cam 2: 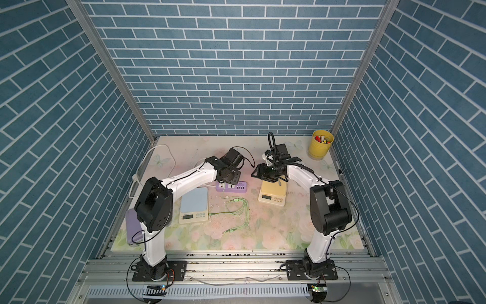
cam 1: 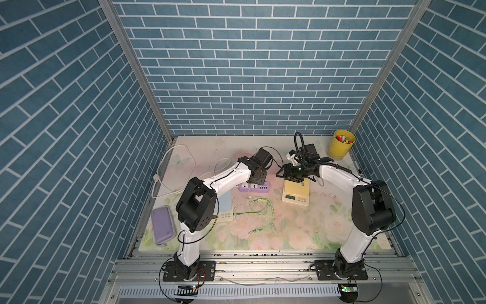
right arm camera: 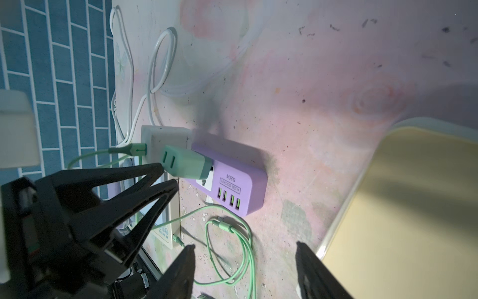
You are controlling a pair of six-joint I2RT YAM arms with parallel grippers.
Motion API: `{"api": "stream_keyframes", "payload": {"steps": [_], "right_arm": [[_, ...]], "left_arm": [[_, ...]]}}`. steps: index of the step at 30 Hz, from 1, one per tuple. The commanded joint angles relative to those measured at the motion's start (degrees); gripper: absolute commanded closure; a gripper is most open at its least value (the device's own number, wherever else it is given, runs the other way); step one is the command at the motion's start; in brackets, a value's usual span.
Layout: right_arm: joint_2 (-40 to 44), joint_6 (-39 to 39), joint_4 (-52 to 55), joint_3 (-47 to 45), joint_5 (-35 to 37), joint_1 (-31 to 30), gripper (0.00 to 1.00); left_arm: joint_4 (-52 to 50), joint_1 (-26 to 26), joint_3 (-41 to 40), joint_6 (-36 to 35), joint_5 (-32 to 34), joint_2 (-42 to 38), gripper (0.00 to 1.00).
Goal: Charge the electronic scale
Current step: Insert the plug into the socket.
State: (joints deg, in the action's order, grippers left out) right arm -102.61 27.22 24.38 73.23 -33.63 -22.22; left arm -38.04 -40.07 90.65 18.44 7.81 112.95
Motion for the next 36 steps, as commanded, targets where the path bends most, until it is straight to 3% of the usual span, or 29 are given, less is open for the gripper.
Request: {"api": "stream_keyframes", "payload": {"steps": [1, 9, 21, 30, 36], "right_arm": [[-2.84, 1.51, -0.54, 1.71, -0.11, -1.54, 0.38], [-7.63, 3.45, -3.3, 7.47, -0.87, -4.26, 0.37], [-22.33, 2.57, -0.52, 26.06, -3.98, -9.61, 0.37], [-21.32, -0.91, 0.51, 21.93, -2.94, -12.32, 0.37], [-20.42, -3.32, 0.29, 17.63, -1.21, -13.18, 0.41]], "left_arm": [[0.28, 0.25, -2.63, 0.19, -2.1, 0.93, 0.71], [1.8, 0.17, -8.06, 1.17, -3.37, -4.44, 0.74], [2.53, 2.77, -8.19, 0.2, -6.76, -15.33, 0.63], [3.15, 9.87, -13.83, 0.2, -7.72, -21.02, 0.62], [3.46, 11.55, -16.1, 0.31, -7.81, -21.8, 0.62]]}}
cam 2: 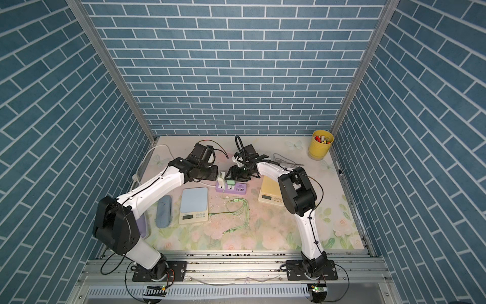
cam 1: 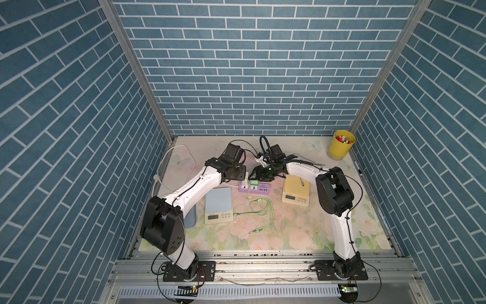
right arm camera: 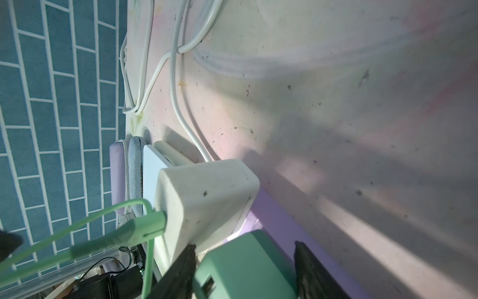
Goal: Charge the electronic scale
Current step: Insert the plug into the socket.
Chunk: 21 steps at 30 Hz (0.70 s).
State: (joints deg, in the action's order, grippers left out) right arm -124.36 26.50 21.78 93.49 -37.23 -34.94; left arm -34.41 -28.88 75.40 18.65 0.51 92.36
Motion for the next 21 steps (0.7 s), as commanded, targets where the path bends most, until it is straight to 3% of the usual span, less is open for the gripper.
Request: {"api": "stream_keyframes", "payload": {"steps": [1, 6, 9, 15, 21], "right_arm": [[1.33, -3.21, 2.8, -3.36, 2.64, -0.63, 0.44], [1.14, -6.19, 2.42, -6.85, 5.07, -1.01, 0.6], [1.63, -7.93, 1.87, -9.61, 7.03, -1.42, 0.65], [5.52, -11.13, 2.04, -13.35, 14.27, -4.0, 0.65], [9.83, -12.93, 2.64, -14.43, 21.33, -6.34, 0.52]], "left_arm": [[-0.12, 0.39, -1.06, 0.19, -0.56, -1.16, 0.62], [-0.05, 0.37, -2.16, 0.66, -0.9, -0.87, 0.62], [-0.23, 0.44, -2.41, 0.69, -0.7, -0.95, 0.62], [-0.66, 0.44, -2.67, 0.83, -0.17, -0.98, 0.62], [-0.96, 0.42, -2.73, 0.98, 0.28, -0.58, 0.63]]}}
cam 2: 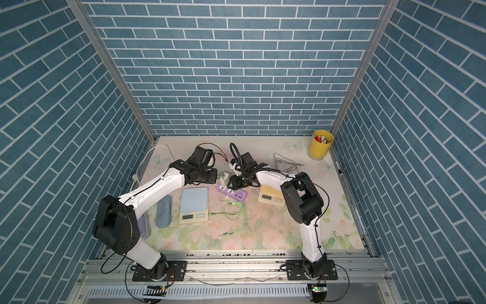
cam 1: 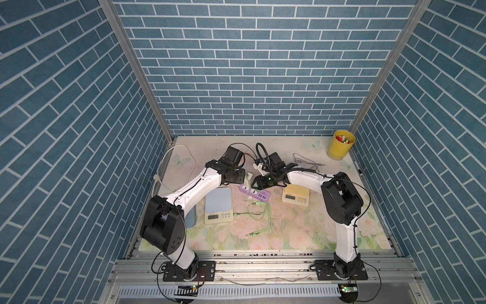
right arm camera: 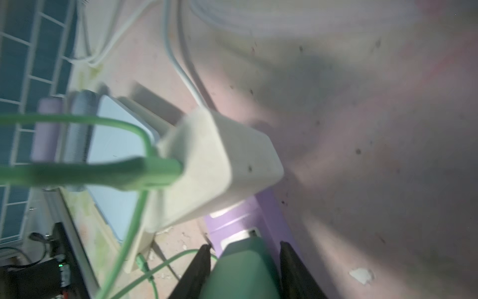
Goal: Charge the electronic scale
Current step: Insert the plug into the socket.
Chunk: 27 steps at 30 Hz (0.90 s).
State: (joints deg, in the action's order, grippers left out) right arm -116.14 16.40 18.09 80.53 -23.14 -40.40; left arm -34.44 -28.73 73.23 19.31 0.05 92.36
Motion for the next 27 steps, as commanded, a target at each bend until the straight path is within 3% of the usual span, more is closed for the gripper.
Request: {"api": "stream_keyframes", "payload": {"steps": [1, 3, 6, 8, 17, 27], "right_arm": [[2.15, -3.25, 6.75, -1.48, 8.01, -1.14, 0.51], [2.87, -4.02, 7.52, -1.44, 9.4, -1.48, 0.52], [3.28, -5.3, 8.63, -1.18, 11.26, -2.17, 0.63], [2.95, -6.06, 9.86, -0.33, 11.99, -2.66, 0.63], [4.04, -7.09, 13.92, 3.35, 12.94, -3.78, 0.47], [6.96, -6.98, 16.41, 4.46, 12.67, -3.74, 0.45]], "left_arm": [[-1.07, 0.28, -0.63, 0.31, 0.73, -0.54, 0.63], [-1.13, 0.3, -0.69, 0.37, 0.83, -0.57, 0.62], [-1.16, 0.29, -0.74, 0.2, 0.92, -0.76, 0.62], [-1.14, 0.29, -0.93, 0.14, 0.81, -0.69, 0.62], [-1.13, 0.34, -2.12, -0.07, 1.12, -1.04, 0.63], [-1.32, 0.34, -2.26, -0.55, 1.26, -1.3, 0.62]]}}
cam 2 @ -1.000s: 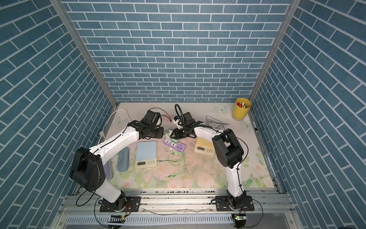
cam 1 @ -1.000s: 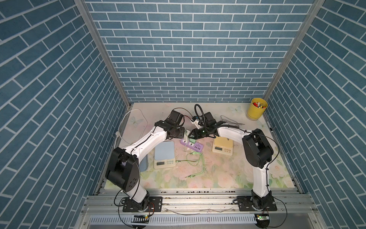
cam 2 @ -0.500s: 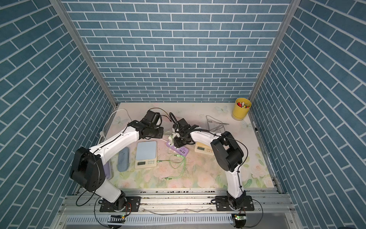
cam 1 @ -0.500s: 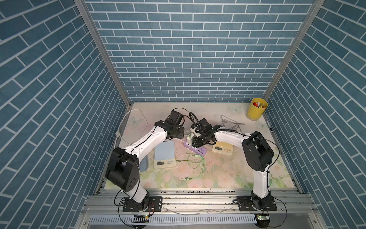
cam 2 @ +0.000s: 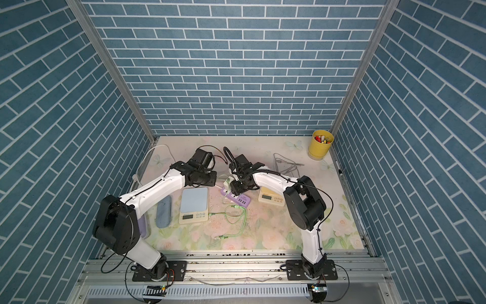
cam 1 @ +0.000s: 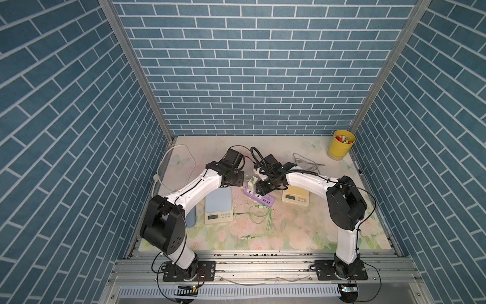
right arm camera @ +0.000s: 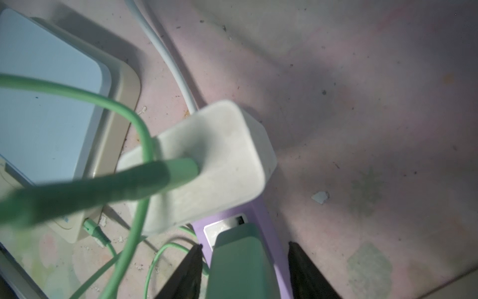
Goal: Charge the electronic scale
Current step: Insert the plug into the socket.
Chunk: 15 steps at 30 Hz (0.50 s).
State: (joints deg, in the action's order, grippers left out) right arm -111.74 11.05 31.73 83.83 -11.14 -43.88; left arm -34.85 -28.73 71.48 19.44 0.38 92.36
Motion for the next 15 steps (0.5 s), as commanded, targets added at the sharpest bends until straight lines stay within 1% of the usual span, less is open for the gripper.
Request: {"api": "stream_keyframes", "payload": {"steps": [1, 11, 13, 15], "right_arm": [[2.7, -1.64, 2.9, 1.07, 0.68, -0.27, 0.45], [1.98, -2.34, 6.2, 0.83, 0.26, -0.25, 0.5], [2.13, -2.89, 6.91, 0.87, 0.57, -0.26, 0.56], [1.99, -4.04, 8.38, 1.58, 1.26, -0.25, 0.69]], "left_arm": [[-0.89, 0.31, -0.55, -0.69, 0.94, -1.32, 0.63], [-1.13, 0.3, -0.77, -0.72, 1.14, -1.61, 0.63], [-1.1, 0.34, -0.77, -0.77, 1.13, -1.55, 0.62], [-1.27, 0.28, -0.72, -0.81, 1.18, -1.55, 0.63]]}}
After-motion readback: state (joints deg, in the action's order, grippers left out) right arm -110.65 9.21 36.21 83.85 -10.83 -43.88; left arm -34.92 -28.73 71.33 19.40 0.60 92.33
